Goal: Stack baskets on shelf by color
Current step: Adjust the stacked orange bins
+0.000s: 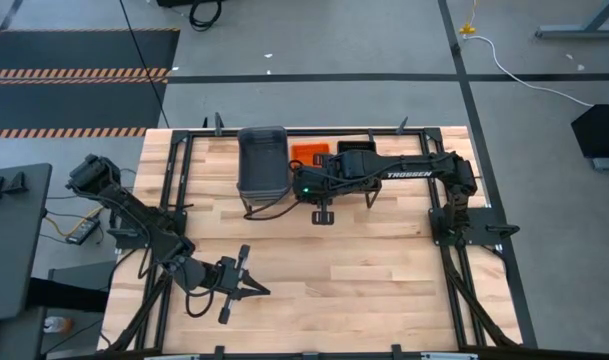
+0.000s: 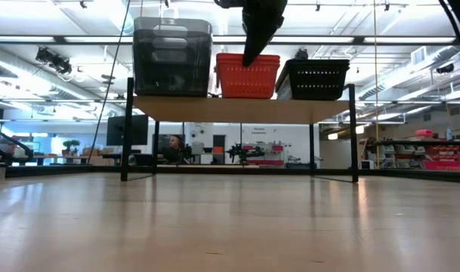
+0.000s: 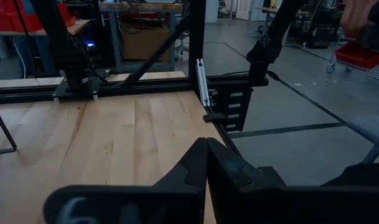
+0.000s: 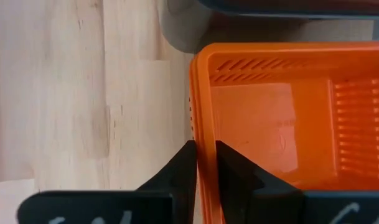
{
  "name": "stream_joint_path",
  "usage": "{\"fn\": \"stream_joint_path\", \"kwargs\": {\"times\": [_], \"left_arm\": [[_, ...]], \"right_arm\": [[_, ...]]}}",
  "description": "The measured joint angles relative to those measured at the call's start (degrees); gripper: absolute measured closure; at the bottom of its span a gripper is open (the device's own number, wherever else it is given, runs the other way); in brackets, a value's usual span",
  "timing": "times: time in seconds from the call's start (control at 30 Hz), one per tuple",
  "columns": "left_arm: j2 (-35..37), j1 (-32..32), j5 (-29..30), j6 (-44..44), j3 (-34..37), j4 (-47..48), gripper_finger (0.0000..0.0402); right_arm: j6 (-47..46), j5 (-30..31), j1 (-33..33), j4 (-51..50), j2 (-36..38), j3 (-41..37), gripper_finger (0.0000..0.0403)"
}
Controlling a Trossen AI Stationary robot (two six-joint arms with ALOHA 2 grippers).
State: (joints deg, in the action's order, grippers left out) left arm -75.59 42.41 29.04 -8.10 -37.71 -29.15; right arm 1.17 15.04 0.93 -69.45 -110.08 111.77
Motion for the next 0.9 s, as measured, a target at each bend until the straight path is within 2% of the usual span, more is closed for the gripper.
{"fn": "stream_joint_path", "kwargs": {"times": [0.6,0.73,0.9], "left_arm": [[-0.02,0.00,0.00,-0.26,0.00,0.39,0.0386],[-0.02,0.00,0.00,-0.26,0.00,0.50,0.0382],[-0.02,0.00,0.00,-0.24,0.00,0.72,0.0390]], "right_arm": [[-0.02,0.31,0.04,0.02,0.00,0.00,0.0355],[-0.06,1.07,0.04,0.04,0.00,0.00,0.0336],[-0.50,1.38,0.07,-0.16,1.09,-0.02,0.0294]]}}
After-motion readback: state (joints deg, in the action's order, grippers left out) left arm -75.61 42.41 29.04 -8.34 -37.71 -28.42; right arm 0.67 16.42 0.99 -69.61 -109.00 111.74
